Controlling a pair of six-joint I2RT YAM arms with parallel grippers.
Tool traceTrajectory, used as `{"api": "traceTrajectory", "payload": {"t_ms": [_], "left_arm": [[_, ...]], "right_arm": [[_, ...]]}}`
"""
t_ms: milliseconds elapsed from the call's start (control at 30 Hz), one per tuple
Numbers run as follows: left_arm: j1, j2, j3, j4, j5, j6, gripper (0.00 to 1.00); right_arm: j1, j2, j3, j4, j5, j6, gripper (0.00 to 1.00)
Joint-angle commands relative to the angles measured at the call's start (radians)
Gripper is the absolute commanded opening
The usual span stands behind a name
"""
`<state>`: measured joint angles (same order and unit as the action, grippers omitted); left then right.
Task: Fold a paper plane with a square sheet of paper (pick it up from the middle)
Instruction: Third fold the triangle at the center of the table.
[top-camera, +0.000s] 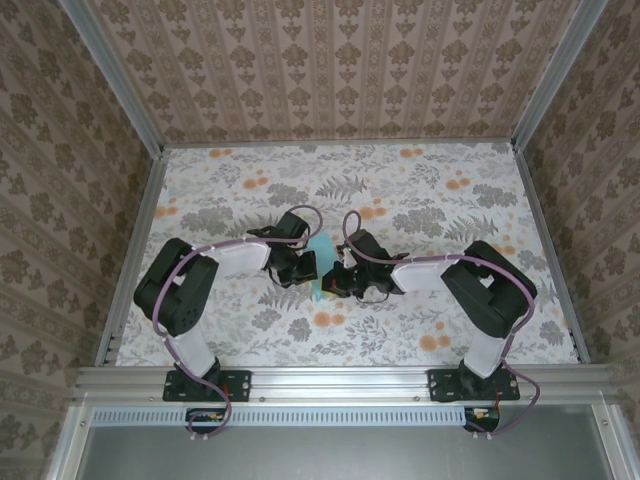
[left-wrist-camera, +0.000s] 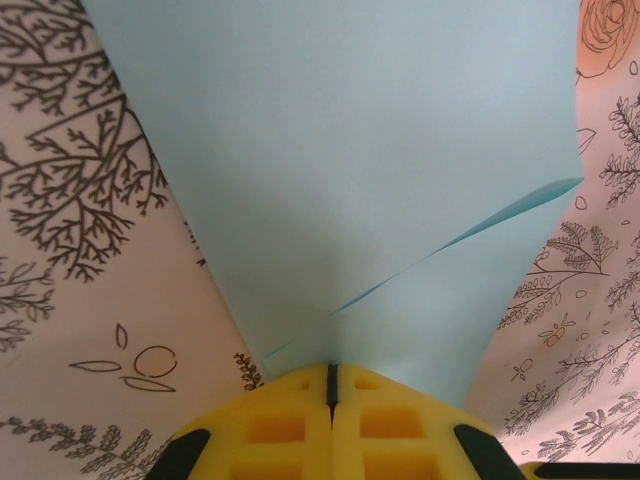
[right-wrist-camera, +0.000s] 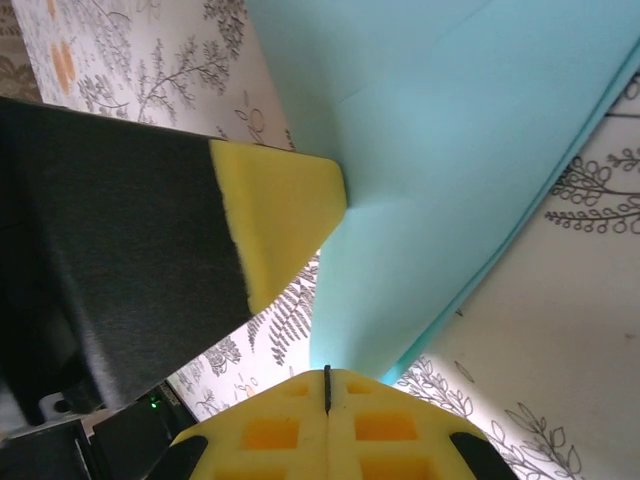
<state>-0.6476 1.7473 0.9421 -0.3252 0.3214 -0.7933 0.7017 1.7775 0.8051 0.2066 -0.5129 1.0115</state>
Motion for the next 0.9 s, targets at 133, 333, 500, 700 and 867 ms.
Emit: {"api": "traceTrajectory", "payload": {"t_ms": [133,333,500,700,867], "left_arm": [[-0.003,0.047,-0.054,-0.121,-0.077,-0.018,0.0],[-0.003,0.049,-0.053,-0.127,-0.085,-0.021,0.0],[-0.003,0.049,-0.054,-0.126,-0.086,-0.021,0.0],[-0.003,0.049,-0.054,-0.126,-0.087,-0.02,0.0],[-0.002,0.05,-0.054,-0.126,-0.087,-0.021,0.0]], "right_arm": [[0.023,0.062,0.022,-0.011,-0.05,0.0,0.01],[0.03,0.048,0.006,-0.027,-0.049,-0.013,0.01],[0.031,-0.012,0.003,-0.028,-0.02,-0.03,0.01],[0.049,0.015,0.036,-0.038,-0.023,-0.043,0.02],[0.072,0.065,0.05,-0.054,-0.015,-0.042,0.02]]}}
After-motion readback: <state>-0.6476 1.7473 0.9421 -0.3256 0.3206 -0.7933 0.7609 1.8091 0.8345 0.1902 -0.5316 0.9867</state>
